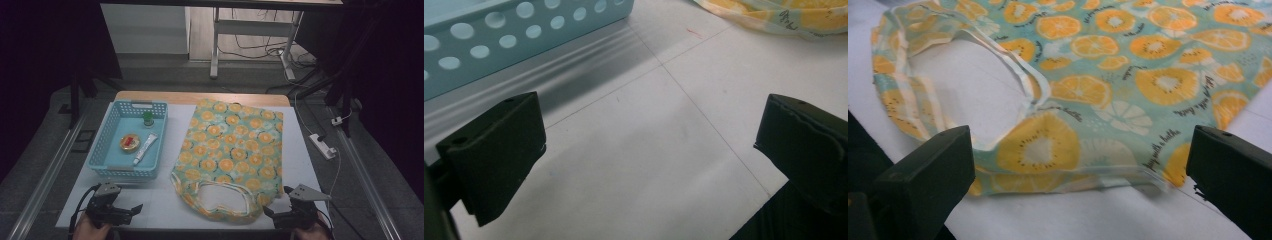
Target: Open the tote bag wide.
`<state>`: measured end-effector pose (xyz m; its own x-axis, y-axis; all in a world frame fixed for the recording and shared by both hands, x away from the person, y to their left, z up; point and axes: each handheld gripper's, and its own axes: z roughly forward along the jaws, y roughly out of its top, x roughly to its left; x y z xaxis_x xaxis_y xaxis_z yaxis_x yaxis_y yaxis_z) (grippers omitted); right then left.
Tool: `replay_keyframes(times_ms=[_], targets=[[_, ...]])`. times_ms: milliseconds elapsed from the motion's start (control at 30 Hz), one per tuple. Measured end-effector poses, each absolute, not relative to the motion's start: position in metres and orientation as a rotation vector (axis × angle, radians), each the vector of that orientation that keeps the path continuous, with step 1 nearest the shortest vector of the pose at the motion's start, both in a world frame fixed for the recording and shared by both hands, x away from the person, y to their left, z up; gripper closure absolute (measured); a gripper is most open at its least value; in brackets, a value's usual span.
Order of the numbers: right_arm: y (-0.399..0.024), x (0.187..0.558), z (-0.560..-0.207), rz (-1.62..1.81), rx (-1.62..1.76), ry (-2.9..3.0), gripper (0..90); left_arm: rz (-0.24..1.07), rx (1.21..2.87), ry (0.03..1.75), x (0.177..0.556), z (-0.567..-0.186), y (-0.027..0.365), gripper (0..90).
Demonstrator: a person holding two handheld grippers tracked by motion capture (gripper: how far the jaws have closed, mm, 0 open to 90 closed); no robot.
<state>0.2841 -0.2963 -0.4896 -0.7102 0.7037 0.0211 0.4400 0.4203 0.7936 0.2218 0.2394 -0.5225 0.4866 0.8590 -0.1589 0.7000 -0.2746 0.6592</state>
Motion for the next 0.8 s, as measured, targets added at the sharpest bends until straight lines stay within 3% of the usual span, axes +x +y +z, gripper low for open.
replay_keyframes(times_ms=[800], targets=[[-0.248, 0.289, -0.478, 1.164, 0.833, 2.509, 0.0, 0.266, 2.048, 1.28, 0.224, -0.523, 0.241, 0.0]])
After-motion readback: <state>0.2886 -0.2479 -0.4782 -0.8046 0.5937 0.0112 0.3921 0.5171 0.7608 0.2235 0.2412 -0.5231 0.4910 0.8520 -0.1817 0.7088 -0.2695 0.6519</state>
